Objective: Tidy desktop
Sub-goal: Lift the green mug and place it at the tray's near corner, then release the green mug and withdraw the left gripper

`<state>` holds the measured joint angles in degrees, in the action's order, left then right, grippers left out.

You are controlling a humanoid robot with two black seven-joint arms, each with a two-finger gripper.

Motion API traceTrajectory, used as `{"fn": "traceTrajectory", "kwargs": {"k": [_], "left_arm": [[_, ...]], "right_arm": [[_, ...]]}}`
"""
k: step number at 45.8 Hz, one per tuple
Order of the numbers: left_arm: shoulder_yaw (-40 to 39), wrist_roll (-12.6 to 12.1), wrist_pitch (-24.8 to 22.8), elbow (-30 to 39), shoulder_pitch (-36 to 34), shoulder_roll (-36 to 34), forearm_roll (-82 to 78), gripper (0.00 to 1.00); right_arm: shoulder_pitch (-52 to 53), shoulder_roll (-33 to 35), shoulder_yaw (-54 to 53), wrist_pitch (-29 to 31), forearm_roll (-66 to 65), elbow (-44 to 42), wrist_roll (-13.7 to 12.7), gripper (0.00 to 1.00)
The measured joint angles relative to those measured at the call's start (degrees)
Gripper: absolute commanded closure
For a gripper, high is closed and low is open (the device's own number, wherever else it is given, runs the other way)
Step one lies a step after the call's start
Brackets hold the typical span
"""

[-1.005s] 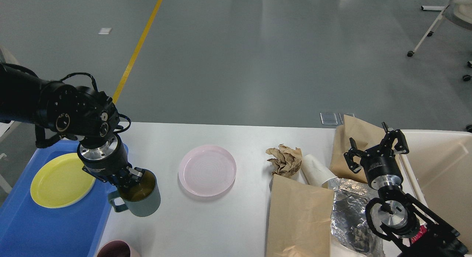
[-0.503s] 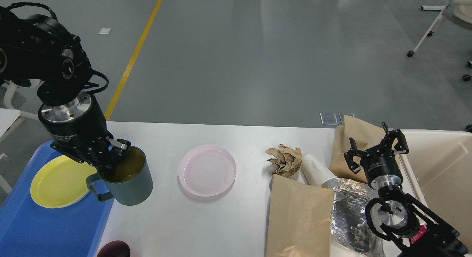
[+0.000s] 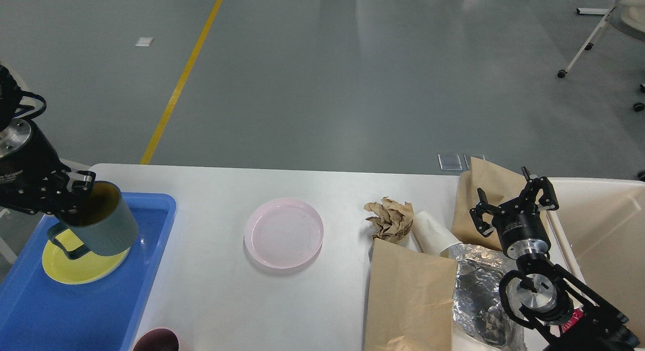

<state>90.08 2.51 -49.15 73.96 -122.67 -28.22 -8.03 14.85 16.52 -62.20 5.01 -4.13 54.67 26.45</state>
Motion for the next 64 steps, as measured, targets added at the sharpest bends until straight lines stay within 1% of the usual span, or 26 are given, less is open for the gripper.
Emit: {"fn": "traceTrajectory", "kwargs": {"k": [8,12,15,16,23,31,36,41,44,47,50,56,64], "left_arm": [[-1.2,0.2,-0.1,-9.4,10.3,-7.6,-2.1,1.0],[-3.5,0.3,-0.1,-14.8,15.5,-11.9,-4.8,1.0],[-6.8,0.5,-0.1,-18.7,20.3,-14.6,-7.2,1.0],[-9.9,0.6,-0.1,-21.2,24.2,-16.3,-8.9,1.0],[-17.9,0.8,-0.1,-25.7,33.6,-19.6,-12.6,1.0],[-21.2,1.2,-0.1,-30.0,39.5,-21.4,-13.5,1.0],[-23.0,2.1,-0.1,-31.8,42.4,-21.6,-13.5,1.0],[-23.8,3.9,0.0,-35.6,45.8,-21.7,-13.5,0.99],[-24.6,5.7,0.0,-38.1,48.7,-21.7,-13.4,0.99],[-26.6,7.5,0.0,-39.4,51.0,-21.6,-13.4,0.99],[-28.1,8.4,0.0,-40.1,52.2,-21.6,-13.4,0.99],[-29.2,9.0,0.1,-41.0,54.1,-21.6,-13.4,0.99],[-29.8,9.3,0.1,-44.1,59.0,-20.9,-12.6,0.99]], "right_arm": [[0.0,0.0,0.0,0.0,0.0,0.0,0.0,0.0],[0.0,0.0,0.0,0.0,0.0,0.0,0.0,0.0],[0.0,0.0,0.0,0.0,0.0,0.0,0.0,0.0],[0.0,0.0,0.0,0.0,0.0,0.0,0.0,0.0],[0.0,0.0,0.0,0.0,0.0,0.0,0.0,0.0],[0.0,0.0,0.0,0.0,0.0,0.0,0.0,0.0],[0.0,0.0,0.0,0.0,0.0,0.0,0.0,0.0],[0.0,0.0,0.0,0.0,0.0,0.0,0.0,0.0],[0.0,0.0,0.0,0.0,0.0,0.0,0.0,0.0],[0.0,0.0,0.0,0.0,0.0,0.0,0.0,0.0],[0.0,0.0,0.0,0.0,0.0,0.0,0.0,0.0],[0.0,0.0,0.0,0.0,0.0,0.0,0.0,0.0],[0.0,0.0,0.0,0.0,0.0,0.0,0.0,0.0]]}}
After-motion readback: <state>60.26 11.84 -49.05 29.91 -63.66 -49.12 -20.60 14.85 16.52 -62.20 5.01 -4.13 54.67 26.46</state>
